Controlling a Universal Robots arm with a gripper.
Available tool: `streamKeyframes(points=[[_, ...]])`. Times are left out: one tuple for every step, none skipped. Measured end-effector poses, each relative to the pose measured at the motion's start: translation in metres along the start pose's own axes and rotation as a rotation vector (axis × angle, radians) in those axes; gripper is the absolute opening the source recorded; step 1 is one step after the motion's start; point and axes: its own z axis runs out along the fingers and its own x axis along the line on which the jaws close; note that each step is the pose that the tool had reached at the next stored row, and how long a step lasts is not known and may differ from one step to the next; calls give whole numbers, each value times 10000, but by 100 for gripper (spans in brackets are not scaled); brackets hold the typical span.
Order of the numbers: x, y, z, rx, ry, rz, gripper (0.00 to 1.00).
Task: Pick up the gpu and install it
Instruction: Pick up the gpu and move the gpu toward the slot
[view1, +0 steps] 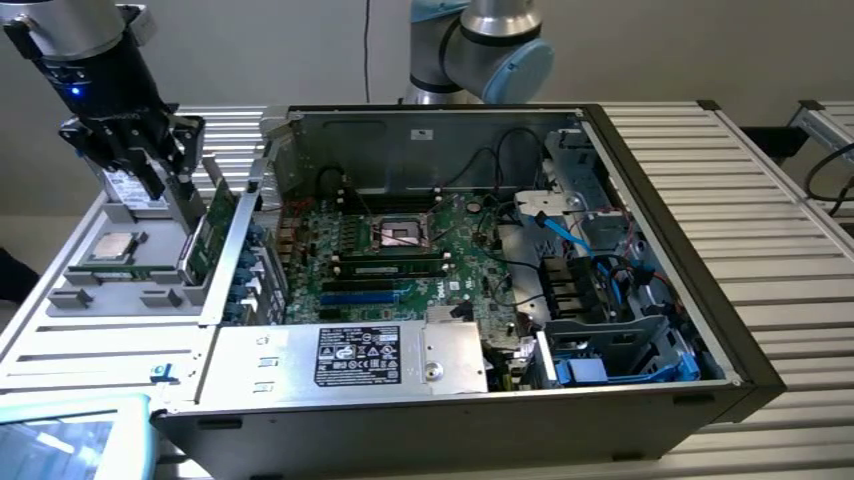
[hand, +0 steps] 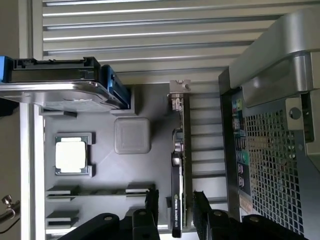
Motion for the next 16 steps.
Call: streamKeyframes(points=[[-28, -8, 13, -14, 5, 0, 42], [-54, -16, 26, -26, 9, 1, 42], [-80, -23, 40, -31, 12, 2, 42], [-102, -29, 58, -37, 12, 2, 42], [-117, -32, 76, -39, 13, 2, 42], [-131, -35, 94, -40, 13, 2, 42], [-139, -37, 111, -41, 14, 2, 42], [-140, -38, 131, -42, 13, 2, 42], [-140, -38, 149, -42, 14, 2, 42], [-139, -37, 168, -42, 14, 3, 42], [-139, -35, 186, -42, 14, 3, 42], [-138, -32, 205, -42, 14, 2, 42], [-138, -28, 223, -44, 13, 2, 42], [-134, -22, 242, -46, 13, 2, 42], [-127, -15, 260, -47, 14, 2, 42], [-115, -5, 278, -46, 15, 2, 42]])
